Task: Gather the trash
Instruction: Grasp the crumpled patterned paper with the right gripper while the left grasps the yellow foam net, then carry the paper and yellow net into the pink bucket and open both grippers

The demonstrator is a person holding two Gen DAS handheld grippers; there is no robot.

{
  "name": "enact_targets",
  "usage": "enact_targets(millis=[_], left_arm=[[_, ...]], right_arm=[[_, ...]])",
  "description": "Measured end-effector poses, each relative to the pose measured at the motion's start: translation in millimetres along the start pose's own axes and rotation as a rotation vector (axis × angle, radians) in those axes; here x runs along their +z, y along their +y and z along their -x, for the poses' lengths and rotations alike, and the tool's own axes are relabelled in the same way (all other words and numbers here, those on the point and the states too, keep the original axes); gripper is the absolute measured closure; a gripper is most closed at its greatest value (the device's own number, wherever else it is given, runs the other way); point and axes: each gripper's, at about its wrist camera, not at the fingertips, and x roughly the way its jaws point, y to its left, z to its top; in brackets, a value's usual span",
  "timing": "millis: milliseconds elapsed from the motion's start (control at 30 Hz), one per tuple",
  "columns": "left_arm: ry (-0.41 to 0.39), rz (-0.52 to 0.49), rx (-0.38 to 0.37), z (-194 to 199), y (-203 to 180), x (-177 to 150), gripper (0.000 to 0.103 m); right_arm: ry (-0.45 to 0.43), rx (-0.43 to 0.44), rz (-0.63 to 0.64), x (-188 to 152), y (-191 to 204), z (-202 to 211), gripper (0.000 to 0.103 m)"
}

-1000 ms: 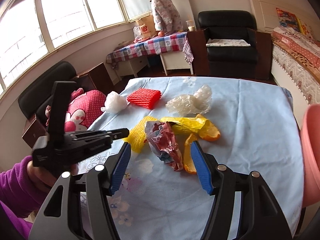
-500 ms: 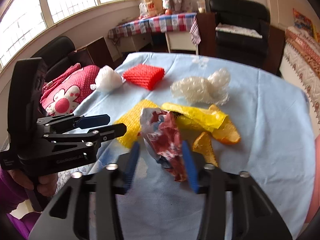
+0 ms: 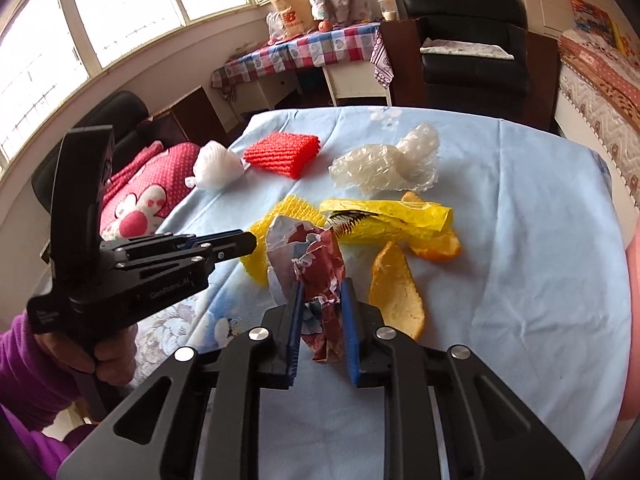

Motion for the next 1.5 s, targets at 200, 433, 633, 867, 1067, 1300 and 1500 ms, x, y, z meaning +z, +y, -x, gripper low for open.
enact_targets(millis=[200,433,633,867,1067,1300,1500], left_arm=[[-0.056,0.015,-0.014,27,-1,0,0.095],[-0.152,0.017,-0.051,65,-11,6,0.095],[-0.210,-0.014,-0.077,86,-31,13,0.095],[-0.246,-0.044,-0.111,99,-55,19,0.095],[-0.262,-0.074,-0.144,104,-79,24,0.095],[-0.280,-0.108,-0.189,103,-115,32,0.095],[-0.286,-0.149,-0.227,100,-146,39,0.095]], right_arm=[[-0.053,0.023,-0.034,0,-1,20,0.084],[-0.121,0.017,-0.080,0,-11,48,0.084],[-0.166,0.004,-0.120,-4,-21,70,0.084],[-0.237,-0.039,-0.160,-11,-38,101,0.084],[-0.285,-0.097,-0.199,-18,-55,122,0.084],[-0.344,-0.178,-0.250,-24,-78,143,0.084],[-0.390,-0.238,-0.306,-32,-99,159,0.084]])
